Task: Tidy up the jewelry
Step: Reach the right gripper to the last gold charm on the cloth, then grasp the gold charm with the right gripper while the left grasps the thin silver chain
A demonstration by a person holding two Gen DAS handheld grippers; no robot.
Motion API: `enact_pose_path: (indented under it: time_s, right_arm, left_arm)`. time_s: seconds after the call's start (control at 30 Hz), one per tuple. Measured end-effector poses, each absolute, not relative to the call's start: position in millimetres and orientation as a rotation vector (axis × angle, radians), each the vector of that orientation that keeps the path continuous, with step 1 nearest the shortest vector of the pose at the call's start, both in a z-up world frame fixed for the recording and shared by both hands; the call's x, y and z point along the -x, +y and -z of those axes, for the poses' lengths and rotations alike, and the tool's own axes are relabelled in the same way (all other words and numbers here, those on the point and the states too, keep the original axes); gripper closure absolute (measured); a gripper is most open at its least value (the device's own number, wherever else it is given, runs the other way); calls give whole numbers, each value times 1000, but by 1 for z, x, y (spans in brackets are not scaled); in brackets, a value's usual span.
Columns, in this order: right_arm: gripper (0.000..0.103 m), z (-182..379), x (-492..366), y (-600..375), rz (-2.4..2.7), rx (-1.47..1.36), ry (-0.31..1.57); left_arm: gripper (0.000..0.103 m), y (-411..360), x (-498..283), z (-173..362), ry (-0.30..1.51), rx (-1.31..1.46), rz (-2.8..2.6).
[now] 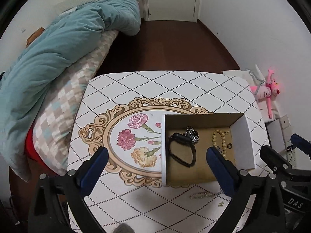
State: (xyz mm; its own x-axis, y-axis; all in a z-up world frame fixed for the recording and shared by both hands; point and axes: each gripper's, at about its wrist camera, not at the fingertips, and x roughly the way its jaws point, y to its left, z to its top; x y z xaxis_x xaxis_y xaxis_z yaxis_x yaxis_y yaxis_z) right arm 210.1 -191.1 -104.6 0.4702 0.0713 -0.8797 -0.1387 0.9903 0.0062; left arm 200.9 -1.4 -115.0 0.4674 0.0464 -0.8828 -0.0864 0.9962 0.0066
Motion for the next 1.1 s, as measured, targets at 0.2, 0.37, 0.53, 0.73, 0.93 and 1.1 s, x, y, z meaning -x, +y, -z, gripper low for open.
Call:
enact_pose_path:
  time_s: [0.2, 0.37, 0.53, 0.73, 0.93, 1.1]
  right_arm:
    - [0, 118, -168, -192, -154, 31, 1088]
    - [0, 173, -135, -193, -161, -21, 1175]
    - [3, 218, -114, -187, -175, -48, 1223]
    - [41, 233, -102, -180, -160, -26, 1173]
    - [88, 232, -98, -169, -145, 47, 1120]
    - [91, 230, -100, -173, -169, 15, 1127]
  left_arm:
    - [0, 1, -162, 130, 1085, 15, -113]
    - [0, 11, -130, 181, 1185, 25, -149]
    - [0, 20, -112, 223, 1232, 22, -192]
    - [0, 29, -108, 243, 1255, 22, -217]
    - [0, 27, -108, 244, 1248, 9, -210]
    - [0, 10, -108, 236, 1229, -11, -169]
